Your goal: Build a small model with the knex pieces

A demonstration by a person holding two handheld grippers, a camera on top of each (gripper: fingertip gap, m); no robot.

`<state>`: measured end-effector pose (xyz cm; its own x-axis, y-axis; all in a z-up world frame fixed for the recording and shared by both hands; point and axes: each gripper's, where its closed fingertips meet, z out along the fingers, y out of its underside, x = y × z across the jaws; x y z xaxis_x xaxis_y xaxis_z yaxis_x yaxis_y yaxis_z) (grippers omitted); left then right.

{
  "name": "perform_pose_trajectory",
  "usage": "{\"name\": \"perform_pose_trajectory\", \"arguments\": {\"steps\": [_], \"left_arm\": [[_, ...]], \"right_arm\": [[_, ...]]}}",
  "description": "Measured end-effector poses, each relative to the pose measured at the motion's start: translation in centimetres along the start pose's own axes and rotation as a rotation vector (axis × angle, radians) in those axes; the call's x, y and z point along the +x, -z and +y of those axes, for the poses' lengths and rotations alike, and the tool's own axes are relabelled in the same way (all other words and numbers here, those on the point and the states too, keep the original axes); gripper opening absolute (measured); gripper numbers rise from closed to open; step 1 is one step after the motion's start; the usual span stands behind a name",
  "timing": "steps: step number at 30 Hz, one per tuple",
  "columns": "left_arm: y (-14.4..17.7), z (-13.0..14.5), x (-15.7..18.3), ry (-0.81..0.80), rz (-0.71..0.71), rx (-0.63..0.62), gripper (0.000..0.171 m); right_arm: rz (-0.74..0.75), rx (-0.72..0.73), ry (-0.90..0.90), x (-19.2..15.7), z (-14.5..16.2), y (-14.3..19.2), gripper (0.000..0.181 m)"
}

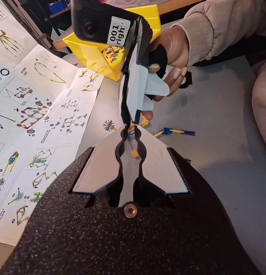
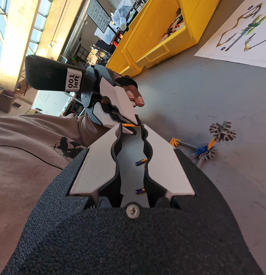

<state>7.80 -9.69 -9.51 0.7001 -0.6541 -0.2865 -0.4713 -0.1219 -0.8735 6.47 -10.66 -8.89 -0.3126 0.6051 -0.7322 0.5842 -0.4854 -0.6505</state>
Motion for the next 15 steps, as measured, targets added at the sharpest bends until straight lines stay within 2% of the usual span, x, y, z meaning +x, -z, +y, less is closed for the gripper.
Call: {"name": "perform_pose_trajectory", "arguments": {"steps": [5,7,9,12,15], "left_arm": [[0.1,-0.1,-0.5,0.007,-0.026,0.013,0.003],[0.1,-0.3,-1.0,0.072,-0.027,0.038,0.003],[0.3,-0.7,-1.3,0.206,0.010,0.087,0.003],[0.6,-0.4,-2.6,0.395,0.032,0.124,0.003],[0.6,1.0,-3.8,0.507,0.009,0.101,0.003]], "right_arm": [[-0.025,0.034,-0.034,0.0,-0.5,0.5,0.020],[-0.037,0.034,0.024,-0.4,-0.7,0.9,0.033],[0.015,0.021,0.168,-0.3,-0.9,1.5,0.035],[0.198,-0.190,0.435,1.5,1.2,2.7,0.032],[0.407,-0.437,0.599,4.2,4.0,4.3,0.032]]}}
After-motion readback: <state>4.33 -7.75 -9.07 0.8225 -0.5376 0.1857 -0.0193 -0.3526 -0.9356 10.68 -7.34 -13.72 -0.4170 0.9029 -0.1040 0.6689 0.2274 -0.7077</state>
